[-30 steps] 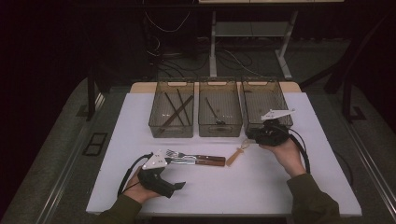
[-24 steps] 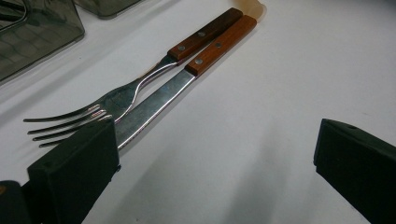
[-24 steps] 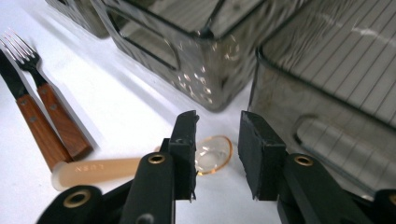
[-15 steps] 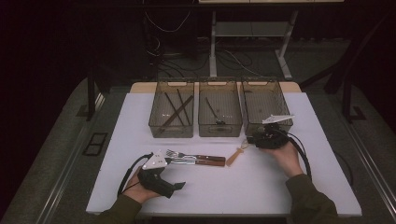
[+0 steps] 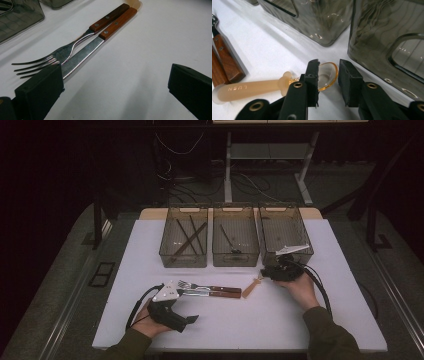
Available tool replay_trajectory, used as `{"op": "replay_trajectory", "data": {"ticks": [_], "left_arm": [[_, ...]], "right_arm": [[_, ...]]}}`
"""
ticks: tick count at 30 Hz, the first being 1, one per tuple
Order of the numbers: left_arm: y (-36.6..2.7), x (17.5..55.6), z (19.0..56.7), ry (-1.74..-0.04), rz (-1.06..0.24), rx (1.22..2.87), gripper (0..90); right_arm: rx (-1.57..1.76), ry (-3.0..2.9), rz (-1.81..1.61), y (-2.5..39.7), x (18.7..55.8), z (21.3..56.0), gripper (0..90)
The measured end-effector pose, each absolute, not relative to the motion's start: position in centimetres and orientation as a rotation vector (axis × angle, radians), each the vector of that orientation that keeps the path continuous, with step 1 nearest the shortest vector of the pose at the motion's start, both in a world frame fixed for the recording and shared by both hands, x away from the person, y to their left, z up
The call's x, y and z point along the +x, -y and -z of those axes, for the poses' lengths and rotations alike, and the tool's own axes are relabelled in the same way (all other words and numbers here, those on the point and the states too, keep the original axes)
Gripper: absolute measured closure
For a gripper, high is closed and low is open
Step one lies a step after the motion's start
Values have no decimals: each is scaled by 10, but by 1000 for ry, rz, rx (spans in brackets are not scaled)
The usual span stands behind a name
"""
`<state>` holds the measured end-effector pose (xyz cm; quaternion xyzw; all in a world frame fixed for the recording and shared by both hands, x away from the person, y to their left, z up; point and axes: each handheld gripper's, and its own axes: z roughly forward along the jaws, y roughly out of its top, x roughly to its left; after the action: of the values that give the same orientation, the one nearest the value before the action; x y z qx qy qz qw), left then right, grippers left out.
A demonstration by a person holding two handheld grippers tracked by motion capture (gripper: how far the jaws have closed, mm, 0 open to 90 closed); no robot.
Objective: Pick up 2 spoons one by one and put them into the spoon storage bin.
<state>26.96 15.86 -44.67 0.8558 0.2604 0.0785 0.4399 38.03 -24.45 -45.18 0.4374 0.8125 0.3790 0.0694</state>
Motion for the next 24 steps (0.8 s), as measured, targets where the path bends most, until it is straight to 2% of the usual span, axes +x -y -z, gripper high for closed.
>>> {"op": "replay_trajectory", "data": {"ticks": [8, 15, 24], "left_arm": [[-158, 269, 447, -648, -196, 2127, 0], [-158, 269, 447, -646, -196, 2128, 0], [-158, 269, 447, -644, -197, 2129, 0]], "right_arm": [[1277, -2473, -1144, 246, 379, 452, 744], [1315, -2483, -1213, 258, 382, 453, 822], [1285, -2467, -1229, 261, 380, 447, 864]]}}
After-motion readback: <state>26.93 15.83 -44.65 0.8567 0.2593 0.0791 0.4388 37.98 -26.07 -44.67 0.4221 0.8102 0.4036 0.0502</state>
